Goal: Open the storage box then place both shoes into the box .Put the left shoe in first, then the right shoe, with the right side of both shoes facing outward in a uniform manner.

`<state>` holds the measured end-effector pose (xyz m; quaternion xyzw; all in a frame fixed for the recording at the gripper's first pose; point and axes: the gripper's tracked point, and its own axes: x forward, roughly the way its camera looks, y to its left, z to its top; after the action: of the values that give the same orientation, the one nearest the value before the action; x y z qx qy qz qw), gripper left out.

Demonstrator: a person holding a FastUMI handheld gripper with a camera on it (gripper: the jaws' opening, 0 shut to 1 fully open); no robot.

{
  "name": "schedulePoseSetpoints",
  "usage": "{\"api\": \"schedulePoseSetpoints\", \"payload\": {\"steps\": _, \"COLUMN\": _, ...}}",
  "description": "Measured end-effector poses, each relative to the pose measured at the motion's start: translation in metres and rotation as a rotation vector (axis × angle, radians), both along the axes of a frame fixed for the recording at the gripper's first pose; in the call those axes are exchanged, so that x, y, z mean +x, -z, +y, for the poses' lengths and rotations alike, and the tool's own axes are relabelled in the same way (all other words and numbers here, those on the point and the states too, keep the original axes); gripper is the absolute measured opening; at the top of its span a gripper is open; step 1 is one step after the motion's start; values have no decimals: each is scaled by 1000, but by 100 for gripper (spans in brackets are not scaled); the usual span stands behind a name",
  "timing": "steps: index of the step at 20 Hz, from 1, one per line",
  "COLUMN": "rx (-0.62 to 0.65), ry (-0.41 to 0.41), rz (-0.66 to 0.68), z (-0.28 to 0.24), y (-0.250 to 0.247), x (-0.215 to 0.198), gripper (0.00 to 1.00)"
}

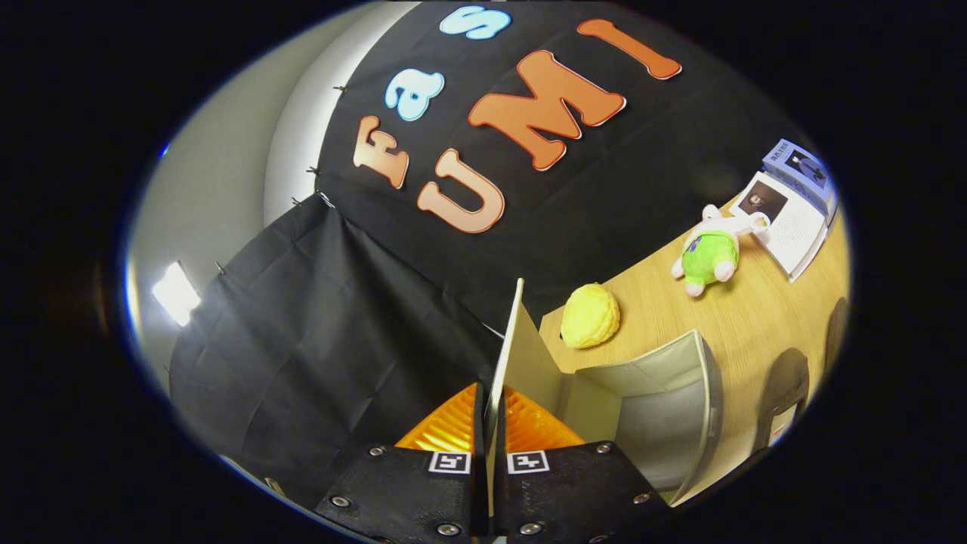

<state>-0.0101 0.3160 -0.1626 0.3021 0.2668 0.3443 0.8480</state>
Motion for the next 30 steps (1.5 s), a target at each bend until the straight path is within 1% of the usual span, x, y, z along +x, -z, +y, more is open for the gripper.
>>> {"api": "schedulePoseSetpoints", "payload": {"steps": 3, "rx": -45, "ry": -15, "rz": -8, "z": 26, "y": 2, "x": -10, "gripper": 3}}
{"api": "schedulePoseSetpoints", "payload": {"steps": 8, "rx": -58, "ry": -52, "rz": 3, "z": 73, "y": 2, "x": -21, "gripper": 3}}
{"api": "schedulePoseSetpoints", "payload": {"steps": 12, "rx": -102, "ry": -97, "rz": -25, "z": 102, "y": 6, "x": -31, "gripper": 11}}
{"api": "schedulePoseSetpoints", "payload": {"steps": 14, "rx": -123, "ry": -94, "rz": -32, "z": 105, "y": 7, "x": -31, "gripper": 15}}
{"api": "schedulePoseSetpoints", "payload": {"steps": 16, "rx": -138, "ry": -78, "rz": -39, "z": 102, "y": 8, "x": -28, "gripper": 37}}
{"api": "schedulePoseSetpoints", "payload": {"steps": 19, "rx": -170, "ry": -51, "rz": -53, "z": 94, "y": 12, "x": -24, "gripper": 95}}
{"api": "schedulePoseSetpoints", "payload": {"steps": 20, "rx": -189, "ry": -39, "rz": -62, "z": 89, "y": 13, "x": -22, "gripper": 98}}
{"api": "schedulePoseSetpoints", "payload": {"steps": 26, "rx": -267, "ry": 58, "rz": -124, "z": 31, "y": 16, "x": -4, "gripper": 98}}
{"api": "schedulePoseSetpoints", "payload": {"steps": 30, "rx": -332, "ry": 159, "rz": -166, "z": -26, "y": 20, "x": 13, "gripper": 98}}
